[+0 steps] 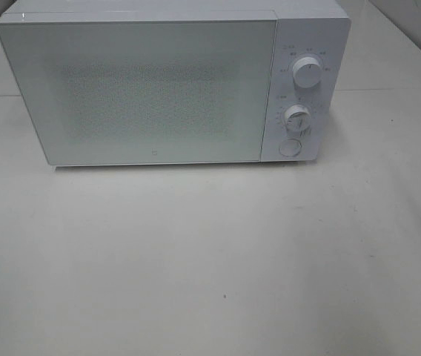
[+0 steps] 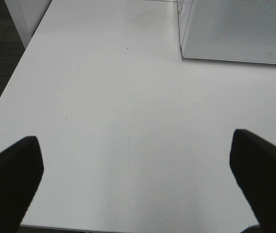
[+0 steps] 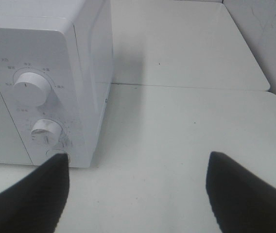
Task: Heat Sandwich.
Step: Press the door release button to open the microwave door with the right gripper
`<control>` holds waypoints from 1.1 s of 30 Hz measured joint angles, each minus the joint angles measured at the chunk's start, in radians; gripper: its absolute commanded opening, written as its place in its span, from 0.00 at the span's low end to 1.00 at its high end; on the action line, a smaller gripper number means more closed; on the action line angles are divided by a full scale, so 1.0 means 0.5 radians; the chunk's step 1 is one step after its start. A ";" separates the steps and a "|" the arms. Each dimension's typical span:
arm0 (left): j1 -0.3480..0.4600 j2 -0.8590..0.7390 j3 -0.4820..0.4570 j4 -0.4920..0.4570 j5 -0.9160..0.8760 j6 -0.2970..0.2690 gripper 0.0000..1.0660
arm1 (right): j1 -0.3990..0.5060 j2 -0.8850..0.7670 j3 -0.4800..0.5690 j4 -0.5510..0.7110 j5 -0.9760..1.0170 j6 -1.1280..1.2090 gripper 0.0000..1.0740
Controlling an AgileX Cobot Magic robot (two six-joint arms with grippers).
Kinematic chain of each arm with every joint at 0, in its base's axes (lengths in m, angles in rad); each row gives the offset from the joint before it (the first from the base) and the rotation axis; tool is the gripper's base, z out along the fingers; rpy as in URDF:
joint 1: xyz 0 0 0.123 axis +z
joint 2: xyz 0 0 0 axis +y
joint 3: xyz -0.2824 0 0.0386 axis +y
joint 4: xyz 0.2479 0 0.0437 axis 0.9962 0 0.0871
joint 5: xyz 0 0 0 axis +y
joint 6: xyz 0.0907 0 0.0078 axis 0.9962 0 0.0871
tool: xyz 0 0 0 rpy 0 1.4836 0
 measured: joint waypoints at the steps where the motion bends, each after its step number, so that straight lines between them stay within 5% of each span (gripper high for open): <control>1: 0.000 0.000 0.000 0.000 0.000 0.000 0.94 | 0.000 0.000 0.000 0.000 0.000 0.000 0.70; 17: 0.000 0.000 0.000 0.000 0.000 0.000 0.94 | 0.000 0.572 0.048 0.024 -0.818 -0.014 0.70; 29: 0.000 0.000 0.000 0.000 0.000 0.000 0.94 | 0.034 0.912 0.316 0.484 -1.534 -0.400 0.70; 33: 0.000 0.000 0.000 0.000 0.000 0.000 0.94 | 0.230 1.030 0.358 0.780 -1.696 -0.564 0.70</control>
